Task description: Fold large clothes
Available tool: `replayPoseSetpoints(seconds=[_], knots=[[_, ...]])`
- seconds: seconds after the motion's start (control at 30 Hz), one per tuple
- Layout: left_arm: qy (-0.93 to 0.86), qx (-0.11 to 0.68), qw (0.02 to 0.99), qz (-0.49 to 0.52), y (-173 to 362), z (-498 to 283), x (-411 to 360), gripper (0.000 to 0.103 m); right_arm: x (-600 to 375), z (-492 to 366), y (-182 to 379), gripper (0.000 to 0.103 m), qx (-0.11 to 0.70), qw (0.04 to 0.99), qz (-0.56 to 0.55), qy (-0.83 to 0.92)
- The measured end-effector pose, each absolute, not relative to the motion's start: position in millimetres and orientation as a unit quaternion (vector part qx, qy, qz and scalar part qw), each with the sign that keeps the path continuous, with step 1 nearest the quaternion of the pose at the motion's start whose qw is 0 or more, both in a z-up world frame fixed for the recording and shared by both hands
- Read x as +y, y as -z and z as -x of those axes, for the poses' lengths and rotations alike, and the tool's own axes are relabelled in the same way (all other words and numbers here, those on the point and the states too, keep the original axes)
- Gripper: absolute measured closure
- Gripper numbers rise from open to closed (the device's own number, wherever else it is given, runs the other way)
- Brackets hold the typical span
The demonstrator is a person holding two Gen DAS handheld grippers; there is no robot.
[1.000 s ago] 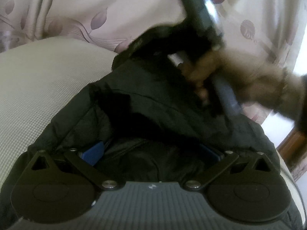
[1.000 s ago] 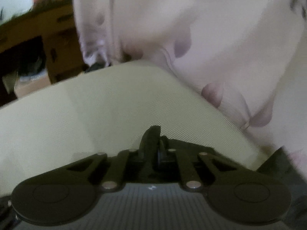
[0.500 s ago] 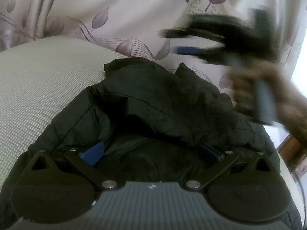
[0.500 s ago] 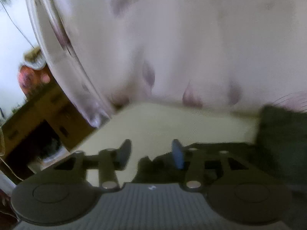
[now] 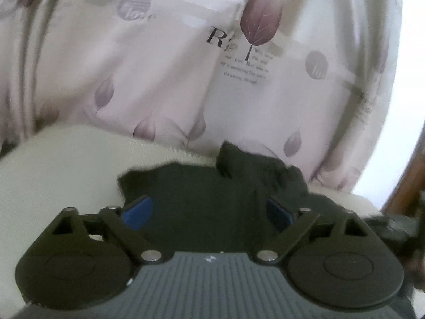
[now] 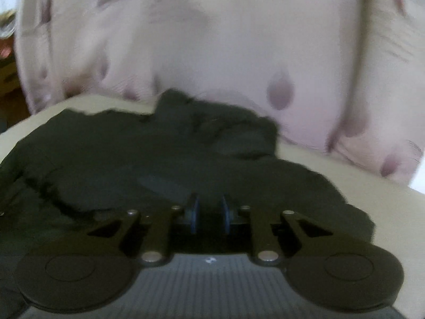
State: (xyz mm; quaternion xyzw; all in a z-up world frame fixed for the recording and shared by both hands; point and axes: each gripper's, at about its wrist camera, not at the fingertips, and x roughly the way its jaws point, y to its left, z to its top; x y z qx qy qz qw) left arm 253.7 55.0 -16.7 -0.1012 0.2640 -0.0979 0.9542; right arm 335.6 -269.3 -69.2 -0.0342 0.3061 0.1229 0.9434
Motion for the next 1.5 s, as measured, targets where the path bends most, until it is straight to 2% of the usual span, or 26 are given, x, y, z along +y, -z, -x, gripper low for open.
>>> replayPoseSetpoints(seconds=[0.1, 0.13, 0.2, 0.23, 0.3, 0.6, 0.77, 0.83, 0.93, 0.97, 1.0, 1.03, 1.07, 1.1, 1.17, 1.2, 1.23, 1.27, 1.33, 1.4, 1.5], knots=[[0.09, 0.292, 0.948, 0.091, 41.7, -300.4, 45.7, 0.032, -280.4, -336.6, 74.2, 0.085, 0.302, 0.946, 0.016, -0.118], [0.083, 0.308, 0.944, 0.087, 53.7, -312.9, 47.4, 0.045, -282.1, -338.7, 78.0, 0.085, 0.305, 0.945, 0.019, -0.116], [0.061, 0.346, 0.934, 0.071, 79.5, -333.1, 50.8, 0.053, -284.6, -341.9, 88.1, 0.085, 0.318, 0.942, 0.021, -0.107], [0.044, 0.361, 0.929, 0.065, 93.1, -339.7, 53.2, 0.05, -289.5, -343.4, 92.4, 0.086, 0.324, 0.94, 0.012, -0.107], [0.04, 0.368, 0.926, 0.08, 109.3, -341.1, 64.4, 0.05, -298.8, -342.8, 101.8, 0.087, 0.336, 0.935, -0.009, -0.109], [0.023, 0.366, 0.93, 0.032, 128.5, -338.4, 62.1, 0.05, -313.2, -351.0, 130.5, 0.088, 0.346, 0.926, -0.063, -0.135], [0.012, 0.356, 0.934, 0.007, 127.5, -340.8, 48.8, 0.049, -311.2, -351.2, 131.2, 0.088, 0.345, 0.927, -0.06, -0.135], [-0.002, 0.347, 0.938, -0.016, 125.7, -337.9, 41.9, 0.046, -309.8, -351.5, 130.7, 0.088, 0.343, 0.928, -0.057, -0.133], [-0.036, 0.343, 0.937, -0.05, 108.8, -326.4, 33.6, 0.045, -308.5, -348.8, 127.0, 0.087, 0.339, 0.93, -0.053, -0.128], [-0.044, 0.338, 0.939, -0.054, 97.5, -316.7, 33.0, 0.044, -308.7, -345.1, 121.1, 0.085, 0.34, 0.931, -0.049, -0.121], [-0.043, 0.328, 0.942, -0.053, 86.5, -305.5, 34.1, 0.038, -309.3, -339.2, 112.3, 0.084, 0.342, 0.932, -0.044, -0.108], [-0.037, 0.319, 0.946, -0.051, 77.1, -295.0, 35.9, 0.032, -313.2, -327.4, 100.7, 0.084, 0.333, 0.937, -0.045, -0.095], [-0.032, 0.312, 0.948, -0.049, 67.6, -284.1, 38.0, 0.031, -315.9, -308.4, 87.3, 0.083, 0.306, 0.945, -0.055, -0.097], [-0.029, 0.305, 0.951, -0.051, 58.5, -271.6, 39.7, 0.03, -320.7, -284.5, 73.2, 0.081, 0.279, 0.951, -0.076, -0.11], [-0.021, 0.288, 0.956, -0.052, 43.5, -240.5, 44.7, 0.024, -329.7, -233.2, 52.9, 0.066, 0.252, 0.952, -0.111, -0.136], [-0.017, 0.285, 0.957, -0.047, 37.7, -225.3, 46.7, 0.018, -331.9, -208.2, 47.5, 0.06, 0.244, 0.954, -0.117, -0.127], [-0.014, 0.284, 0.958, -0.039, 33.4, -211.2, 51.0, 0.011, -334.3, -182.1, 44.1, 0.042, 0.235, 0.957, -0.122, -0.119], [-0.008, 0.283, 0.959, -0.03, 29.7, -196.9, 55.9, 0.009, -338.5, -149.1, 42.1, 0.026, 0.226, 0.959, -0.126, -0.113], [0.017, 0.272, 0.962, -0.019, 22.2, -158.3, 69.5, 0.007, -345.7, -96.1, 41.6, 0.02, 0.219, 0.964, -0.122, -0.092], [0.028, 0.261, 0.965, -0.019, 19.1, -120.9, 82.2, 0.002, -357.4, -42.8, 45.3, 0.019, 0.225, 0.963, -0.129, -0.071], [0.052, 0.264, 0.963, 0.01, 22.5, -70.5, 107.1, 0.001, -369.9, 20.2, 56.8, 0.018, 0.249, 0.957, -0.143, -0.04]])
